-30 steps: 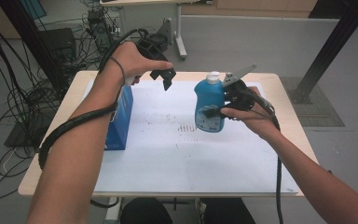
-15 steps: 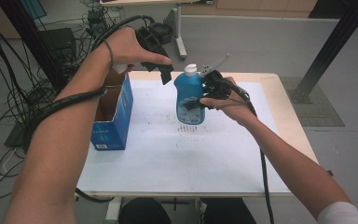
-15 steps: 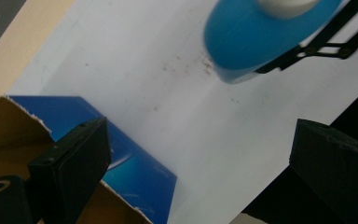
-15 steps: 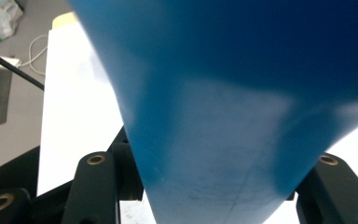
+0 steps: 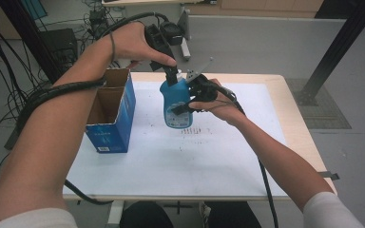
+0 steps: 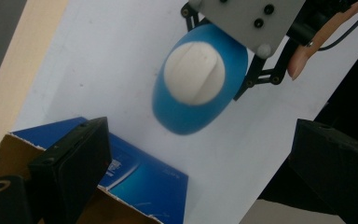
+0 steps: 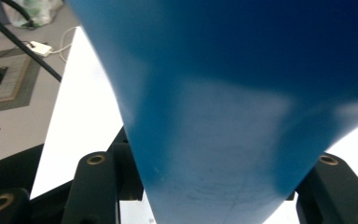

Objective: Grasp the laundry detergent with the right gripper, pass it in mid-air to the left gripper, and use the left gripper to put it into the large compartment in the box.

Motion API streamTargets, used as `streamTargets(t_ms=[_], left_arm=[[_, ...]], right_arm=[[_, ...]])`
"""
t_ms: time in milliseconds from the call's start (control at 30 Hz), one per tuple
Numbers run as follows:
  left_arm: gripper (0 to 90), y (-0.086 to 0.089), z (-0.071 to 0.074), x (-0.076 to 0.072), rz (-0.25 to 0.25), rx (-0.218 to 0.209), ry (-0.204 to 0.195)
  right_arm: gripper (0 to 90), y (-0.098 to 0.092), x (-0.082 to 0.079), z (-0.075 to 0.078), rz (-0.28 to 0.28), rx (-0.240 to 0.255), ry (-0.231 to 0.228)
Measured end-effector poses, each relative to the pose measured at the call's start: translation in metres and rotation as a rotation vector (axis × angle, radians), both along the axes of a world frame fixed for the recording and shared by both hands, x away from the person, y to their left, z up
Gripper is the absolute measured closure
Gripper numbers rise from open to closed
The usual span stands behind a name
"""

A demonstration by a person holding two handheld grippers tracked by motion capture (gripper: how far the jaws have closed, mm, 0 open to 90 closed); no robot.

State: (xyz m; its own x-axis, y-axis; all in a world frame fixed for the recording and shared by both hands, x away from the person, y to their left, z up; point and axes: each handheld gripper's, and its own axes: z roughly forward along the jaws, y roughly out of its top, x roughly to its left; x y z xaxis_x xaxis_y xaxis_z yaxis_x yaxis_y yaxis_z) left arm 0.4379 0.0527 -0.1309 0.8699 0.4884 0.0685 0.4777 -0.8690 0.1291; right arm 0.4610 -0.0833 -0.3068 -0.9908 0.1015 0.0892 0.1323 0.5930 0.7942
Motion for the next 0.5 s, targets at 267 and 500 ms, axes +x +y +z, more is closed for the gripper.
streamTargets(t_ms=[267, 500], left_arm=[[5.9, -0.003, -0.007, -0.001, -0.034, 0.031, 0.035], [5.9, -0.011, -0.013, -0.003, -0.069, 0.046, 0.059]], right_arm=[[44.1, 0.013, -0.004, 0.002, 0.126, 0.057, -0.012], [44.2, 0.018, -0.006, 0.001, 0.159, 0.061, -0.023]])
